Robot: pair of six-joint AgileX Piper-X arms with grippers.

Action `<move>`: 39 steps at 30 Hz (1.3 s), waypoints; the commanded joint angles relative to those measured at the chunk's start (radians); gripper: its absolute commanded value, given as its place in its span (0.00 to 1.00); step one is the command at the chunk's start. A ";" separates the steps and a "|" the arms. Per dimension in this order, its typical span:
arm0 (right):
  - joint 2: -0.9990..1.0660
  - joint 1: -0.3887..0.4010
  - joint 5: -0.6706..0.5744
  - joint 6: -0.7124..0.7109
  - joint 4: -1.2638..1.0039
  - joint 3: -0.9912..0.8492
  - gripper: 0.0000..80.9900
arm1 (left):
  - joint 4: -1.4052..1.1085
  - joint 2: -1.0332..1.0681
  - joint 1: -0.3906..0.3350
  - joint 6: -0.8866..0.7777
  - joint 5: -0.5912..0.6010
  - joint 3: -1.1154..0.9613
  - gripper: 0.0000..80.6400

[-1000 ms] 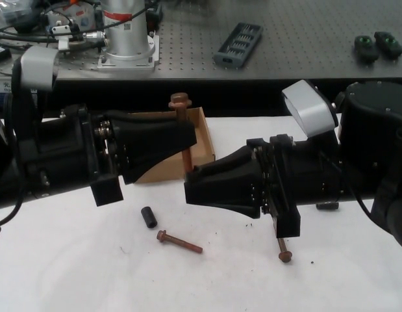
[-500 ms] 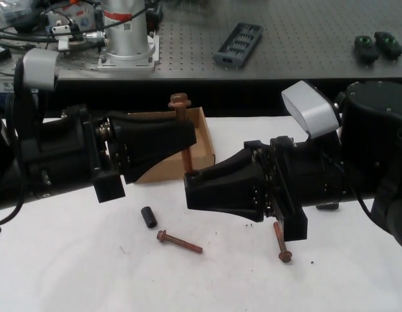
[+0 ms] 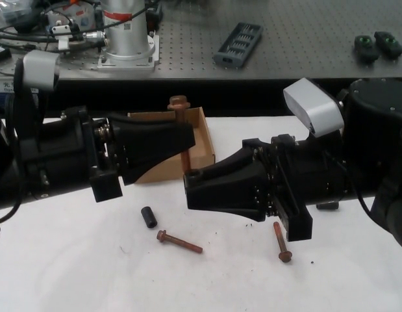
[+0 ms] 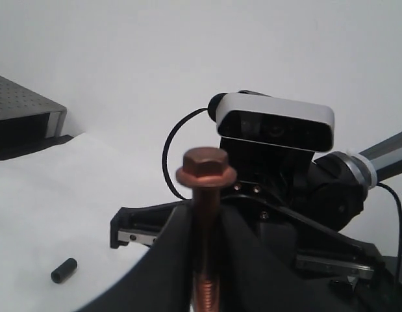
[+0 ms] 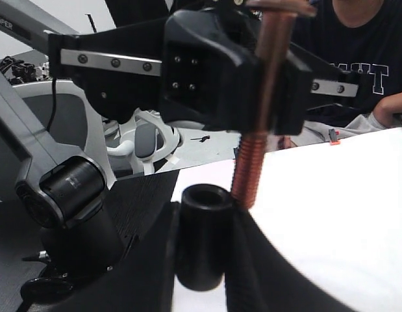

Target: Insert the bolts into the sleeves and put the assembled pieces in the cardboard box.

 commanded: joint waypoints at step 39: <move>-0.001 0.002 -0.025 0.020 -0.046 -0.004 0.05 | -0.057 0.000 -0.018 -0.164 0.057 -0.008 0.01</move>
